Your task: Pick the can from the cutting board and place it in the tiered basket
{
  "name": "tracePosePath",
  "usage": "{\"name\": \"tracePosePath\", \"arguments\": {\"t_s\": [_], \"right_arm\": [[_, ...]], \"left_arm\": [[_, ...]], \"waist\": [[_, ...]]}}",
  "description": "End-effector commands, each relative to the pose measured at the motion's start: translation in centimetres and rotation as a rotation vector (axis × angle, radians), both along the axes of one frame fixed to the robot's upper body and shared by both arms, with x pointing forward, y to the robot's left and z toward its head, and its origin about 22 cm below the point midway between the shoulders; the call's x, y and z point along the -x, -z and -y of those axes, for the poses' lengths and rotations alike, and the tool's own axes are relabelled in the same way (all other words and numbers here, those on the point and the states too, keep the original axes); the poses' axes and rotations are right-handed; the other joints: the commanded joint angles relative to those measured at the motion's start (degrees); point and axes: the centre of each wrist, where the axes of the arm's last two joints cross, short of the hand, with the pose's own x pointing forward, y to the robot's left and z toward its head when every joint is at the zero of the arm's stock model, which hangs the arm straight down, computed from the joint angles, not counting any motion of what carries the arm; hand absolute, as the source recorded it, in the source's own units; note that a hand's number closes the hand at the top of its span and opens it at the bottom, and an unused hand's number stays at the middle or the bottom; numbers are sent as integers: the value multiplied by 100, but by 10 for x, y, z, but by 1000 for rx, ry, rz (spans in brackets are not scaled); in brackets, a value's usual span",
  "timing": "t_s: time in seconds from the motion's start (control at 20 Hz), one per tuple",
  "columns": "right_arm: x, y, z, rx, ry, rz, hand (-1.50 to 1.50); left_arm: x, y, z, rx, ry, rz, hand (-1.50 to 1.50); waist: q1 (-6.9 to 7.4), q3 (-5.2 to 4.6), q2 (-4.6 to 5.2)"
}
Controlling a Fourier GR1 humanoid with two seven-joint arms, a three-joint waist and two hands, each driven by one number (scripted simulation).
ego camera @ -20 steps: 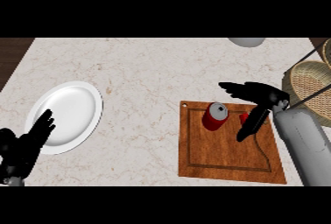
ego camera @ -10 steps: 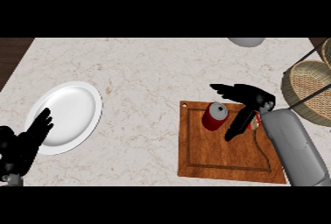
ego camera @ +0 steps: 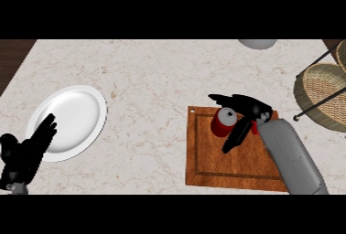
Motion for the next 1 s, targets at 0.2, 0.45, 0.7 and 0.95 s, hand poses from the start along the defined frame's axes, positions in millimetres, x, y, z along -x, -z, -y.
{"name": "tracePosePath", "arguments": {"t_s": [0.2,0.45,0.7,0.95], "right_arm": [[11,6,-13,-106,-58,121,150],[5,-1,-18,-117,22,157,150],[13,-13,2,-110,108,195,150],[20,-36,-54,191,290,382,150]], "left_arm": [[2,5,15,5,-2,-18,0],[-4,6,-1,-12,-2,-22,0],[8,15,4,4,-2,-35,0],[-1,-8,-2,-2,-22,-20,0]], "waist": [[6,-11,14],[-13,-15,17],[-30,-15,8],[-111,-34,-40]]}}
